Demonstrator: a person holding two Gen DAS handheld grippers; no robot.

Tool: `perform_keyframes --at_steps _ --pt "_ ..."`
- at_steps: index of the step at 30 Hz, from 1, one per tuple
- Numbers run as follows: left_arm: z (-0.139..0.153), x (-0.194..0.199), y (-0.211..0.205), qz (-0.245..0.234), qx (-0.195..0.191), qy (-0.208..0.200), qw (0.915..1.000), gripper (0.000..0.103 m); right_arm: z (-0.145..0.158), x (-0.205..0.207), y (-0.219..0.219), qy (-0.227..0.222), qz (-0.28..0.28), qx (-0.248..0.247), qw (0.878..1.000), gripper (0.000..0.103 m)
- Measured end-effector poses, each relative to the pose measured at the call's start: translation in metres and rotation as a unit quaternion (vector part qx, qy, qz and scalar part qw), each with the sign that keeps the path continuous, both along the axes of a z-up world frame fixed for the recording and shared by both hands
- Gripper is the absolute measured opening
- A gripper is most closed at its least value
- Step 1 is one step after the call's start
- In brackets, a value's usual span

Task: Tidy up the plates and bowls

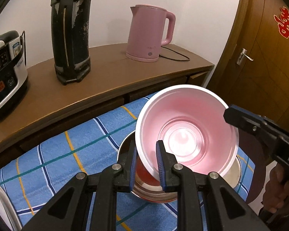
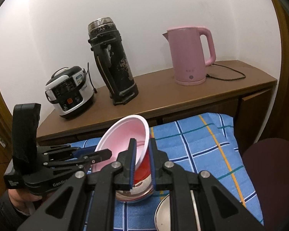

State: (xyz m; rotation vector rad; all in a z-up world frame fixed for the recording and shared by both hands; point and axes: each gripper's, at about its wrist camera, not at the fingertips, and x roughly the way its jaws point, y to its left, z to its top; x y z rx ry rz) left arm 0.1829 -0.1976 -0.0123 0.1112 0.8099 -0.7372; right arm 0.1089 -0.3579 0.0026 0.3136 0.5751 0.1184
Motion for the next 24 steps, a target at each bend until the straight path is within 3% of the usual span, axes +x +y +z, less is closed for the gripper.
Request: perform_keyframes --at_steps 7,17,24 --pt "0.001 0.001 0.002 -0.001 -0.005 0.003 1.0000 0.021 -0.007 0.002 -0.005 0.010 -0.004 0.010 1.000 0.013" --pt "0.028 -0.003 0.018 0.008 -0.037 -0.021 0.9991 0.021 0.009 0.001 0.005 -0.001 -0.001 -0.006 1.000 0.013" --pt "0.029 0.000 0.020 0.015 -0.039 -0.031 0.9986 0.021 -0.005 0.005 0.004 0.008 0.003 0.000 1.000 0.013"
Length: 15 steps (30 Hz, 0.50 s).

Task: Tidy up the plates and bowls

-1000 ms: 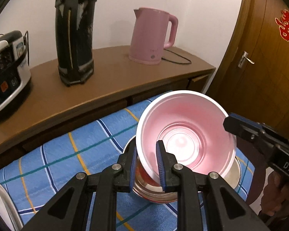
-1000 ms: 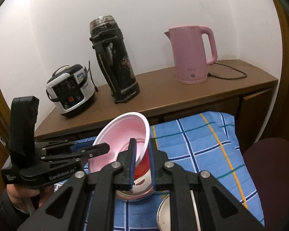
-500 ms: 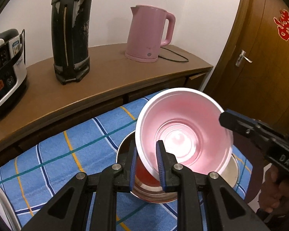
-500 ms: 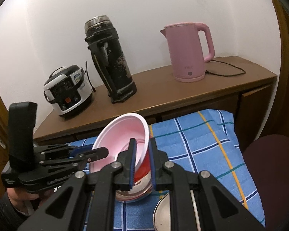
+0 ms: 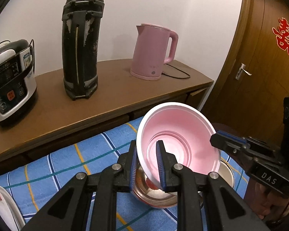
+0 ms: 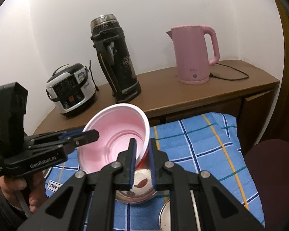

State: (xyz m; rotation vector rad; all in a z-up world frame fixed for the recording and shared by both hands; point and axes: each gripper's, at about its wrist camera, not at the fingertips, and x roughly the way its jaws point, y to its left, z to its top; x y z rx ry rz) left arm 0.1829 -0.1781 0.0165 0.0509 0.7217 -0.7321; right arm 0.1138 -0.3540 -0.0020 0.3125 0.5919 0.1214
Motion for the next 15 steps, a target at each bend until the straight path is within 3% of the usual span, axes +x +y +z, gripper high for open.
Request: perform_keyframes --at_steps 9,15 --pt "-0.021 0.004 -0.011 -0.017 0.009 0.041 0.9990 0.021 -0.008 -0.001 -0.006 0.013 -0.019 0.004 1.000 0.013" --pt "-0.015 0.002 -0.007 -0.012 0.011 0.036 0.9992 0.021 -0.013 0.006 -0.006 0.033 -0.004 0.019 0.999 0.013"
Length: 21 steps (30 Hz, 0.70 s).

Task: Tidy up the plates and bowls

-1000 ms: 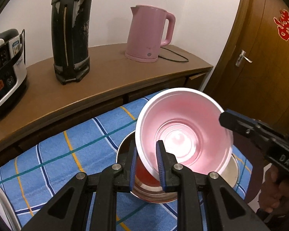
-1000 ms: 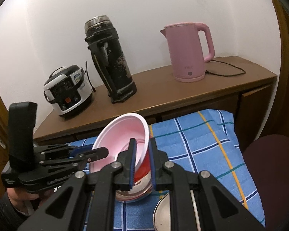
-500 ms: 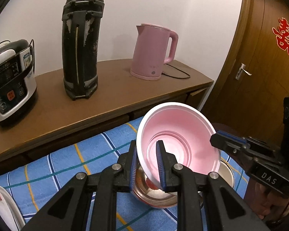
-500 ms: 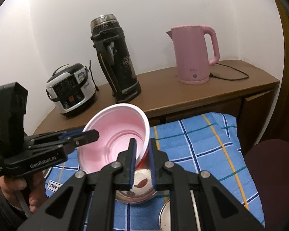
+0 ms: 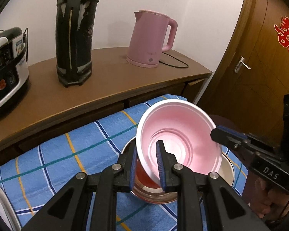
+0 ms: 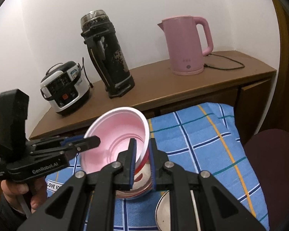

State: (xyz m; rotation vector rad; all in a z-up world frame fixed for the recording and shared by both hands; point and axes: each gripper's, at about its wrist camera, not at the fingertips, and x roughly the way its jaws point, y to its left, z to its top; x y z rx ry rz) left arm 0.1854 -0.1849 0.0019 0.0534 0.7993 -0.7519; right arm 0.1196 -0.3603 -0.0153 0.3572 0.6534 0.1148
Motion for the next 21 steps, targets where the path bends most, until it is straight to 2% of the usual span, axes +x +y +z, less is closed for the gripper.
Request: perform_keyframes --at_steps 9,21 --pt "-0.012 0.013 0.001 0.007 0.010 0.021 0.9997 0.021 -0.008 0.003 0.006 0.016 0.006 0.000 1.000 0.013" --pt "-0.017 0.011 -0.004 0.002 0.032 0.022 0.9992 0.021 -0.018 0.006 0.007 0.044 0.002 -0.002 0.999 0.014"
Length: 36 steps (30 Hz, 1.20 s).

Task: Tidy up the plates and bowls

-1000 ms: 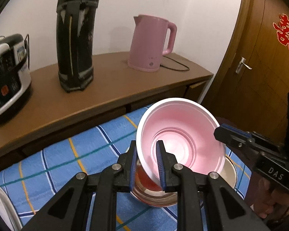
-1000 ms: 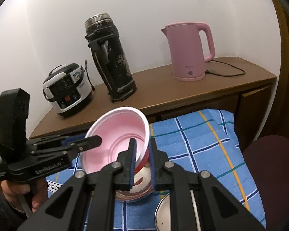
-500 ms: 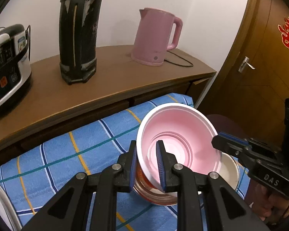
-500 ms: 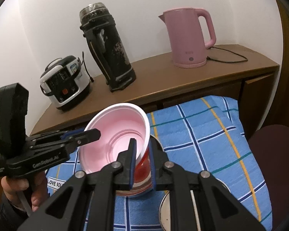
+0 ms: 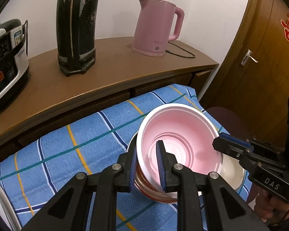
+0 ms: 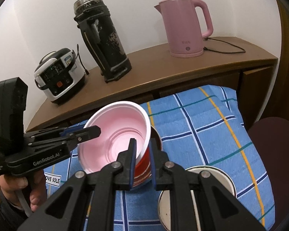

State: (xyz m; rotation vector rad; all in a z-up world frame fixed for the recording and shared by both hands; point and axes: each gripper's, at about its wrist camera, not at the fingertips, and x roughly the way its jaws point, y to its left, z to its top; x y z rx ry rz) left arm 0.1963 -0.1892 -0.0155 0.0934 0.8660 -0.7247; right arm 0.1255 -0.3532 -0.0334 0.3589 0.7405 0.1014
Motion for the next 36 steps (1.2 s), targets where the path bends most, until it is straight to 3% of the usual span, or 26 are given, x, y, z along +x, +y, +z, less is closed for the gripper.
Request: perform_keyframes --at_steps 36 --pt "-0.016 0.004 -0.010 -0.003 0.027 0.016 0.9995 0.021 -0.014 0.007 0.000 0.022 -0.004 -0.002 1.000 0.014"
